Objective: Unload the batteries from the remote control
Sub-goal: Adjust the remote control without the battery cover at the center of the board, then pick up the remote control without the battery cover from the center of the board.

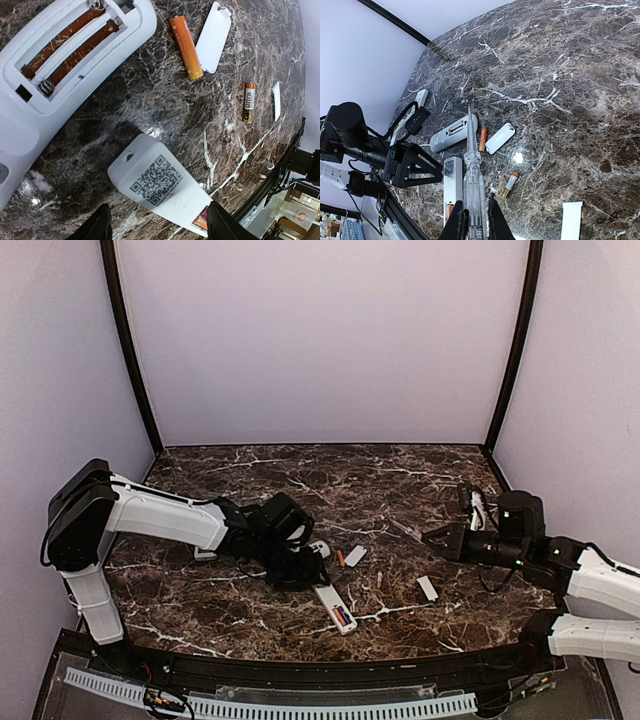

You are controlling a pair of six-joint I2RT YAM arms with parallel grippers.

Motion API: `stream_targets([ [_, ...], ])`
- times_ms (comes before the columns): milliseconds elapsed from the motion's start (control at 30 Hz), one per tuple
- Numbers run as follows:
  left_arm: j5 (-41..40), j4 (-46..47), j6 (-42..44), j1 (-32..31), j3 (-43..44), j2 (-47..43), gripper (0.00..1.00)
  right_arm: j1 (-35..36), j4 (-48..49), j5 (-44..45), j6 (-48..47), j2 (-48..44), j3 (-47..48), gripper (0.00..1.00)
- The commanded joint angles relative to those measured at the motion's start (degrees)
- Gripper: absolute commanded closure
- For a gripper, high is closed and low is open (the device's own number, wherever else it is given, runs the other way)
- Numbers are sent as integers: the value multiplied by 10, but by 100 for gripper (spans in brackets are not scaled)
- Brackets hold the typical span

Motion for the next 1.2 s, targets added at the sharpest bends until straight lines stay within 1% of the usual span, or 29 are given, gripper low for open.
stream_targets([
  [0, 8, -6, 3, -3, 24, 23, 36, 3, 28, -8, -6, 9, -3, 100],
  [167, 13, -3, 24, -4, 57, 53, 36, 3, 36, -11, -7, 16, -3, 100],
  [333, 14, -16, 62, -3, 122, 84, 36, 3, 36, -12, -5, 20, -3, 100],
  [500, 8, -64, 109, -3, 165, 115, 36, 3, 30, -5, -3, 15, -2, 100],
  [567, -5, -89, 127, -4, 172, 116, 35, 3, 32, -2, -1, 11, -3, 100],
  [667, -51, -136, 161, -12, 185, 116, 33, 3, 35, -1, 0, 12, -4, 100],
  [733, -78, -166, 175, -24, 194, 116, 29, 3, 36, -2, -1, 16, -5, 100],
  [1000, -128, -212, 172, -63, 206, 119, 21, 4, 43, -2, 1, 19, -8, 100],
  [1167, -135, -218, 168, -73, 215, 124, 20, 4, 45, -1, 0, 19, -8, 100],
])
